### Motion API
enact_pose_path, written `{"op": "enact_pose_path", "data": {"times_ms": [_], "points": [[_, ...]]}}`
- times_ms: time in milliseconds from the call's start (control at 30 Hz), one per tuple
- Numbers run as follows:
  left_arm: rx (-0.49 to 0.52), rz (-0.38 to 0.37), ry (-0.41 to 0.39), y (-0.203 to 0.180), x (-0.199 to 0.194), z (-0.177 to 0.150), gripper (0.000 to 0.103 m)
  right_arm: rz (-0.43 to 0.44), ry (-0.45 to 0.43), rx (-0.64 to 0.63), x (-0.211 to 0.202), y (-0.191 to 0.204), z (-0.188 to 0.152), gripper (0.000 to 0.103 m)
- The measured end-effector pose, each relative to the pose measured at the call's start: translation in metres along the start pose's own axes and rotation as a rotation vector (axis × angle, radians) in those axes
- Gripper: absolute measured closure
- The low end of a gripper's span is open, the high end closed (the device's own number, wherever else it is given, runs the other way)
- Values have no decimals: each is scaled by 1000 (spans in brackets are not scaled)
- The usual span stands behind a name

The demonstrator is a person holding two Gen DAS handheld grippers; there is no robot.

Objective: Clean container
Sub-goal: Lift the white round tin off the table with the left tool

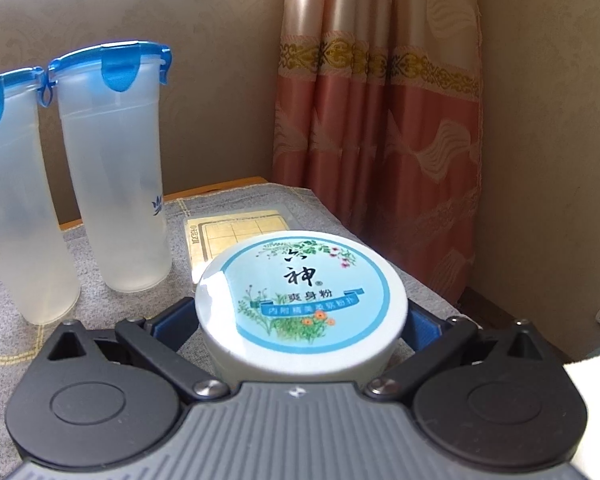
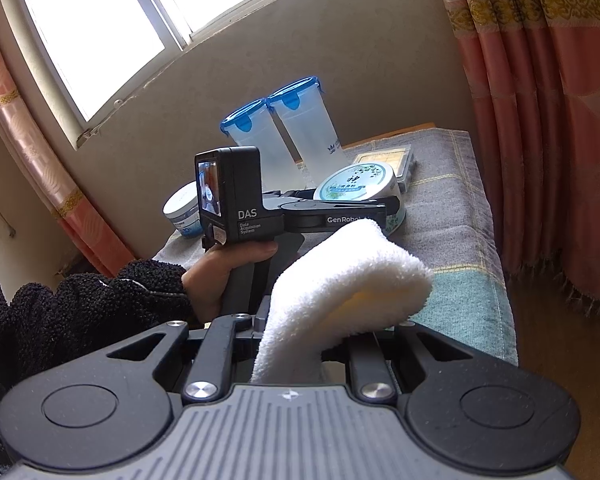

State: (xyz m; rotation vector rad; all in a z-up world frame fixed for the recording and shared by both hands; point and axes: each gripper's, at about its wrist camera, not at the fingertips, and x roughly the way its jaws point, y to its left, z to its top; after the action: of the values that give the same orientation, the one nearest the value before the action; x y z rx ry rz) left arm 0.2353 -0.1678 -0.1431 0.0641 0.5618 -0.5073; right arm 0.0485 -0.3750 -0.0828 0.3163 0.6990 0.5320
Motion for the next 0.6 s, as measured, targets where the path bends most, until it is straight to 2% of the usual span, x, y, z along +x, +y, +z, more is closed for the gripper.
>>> {"op": "enact_pose_path", "data": {"times_ms": [400, 600], "points": [[-8, -40, 31, 4, 9, 8, 5, 0, 0, 3, -1, 0, -2, 82], [-14, -41, 32, 10, 1, 3, 5, -2, 7, -2, 0, 0, -1, 82]]}}
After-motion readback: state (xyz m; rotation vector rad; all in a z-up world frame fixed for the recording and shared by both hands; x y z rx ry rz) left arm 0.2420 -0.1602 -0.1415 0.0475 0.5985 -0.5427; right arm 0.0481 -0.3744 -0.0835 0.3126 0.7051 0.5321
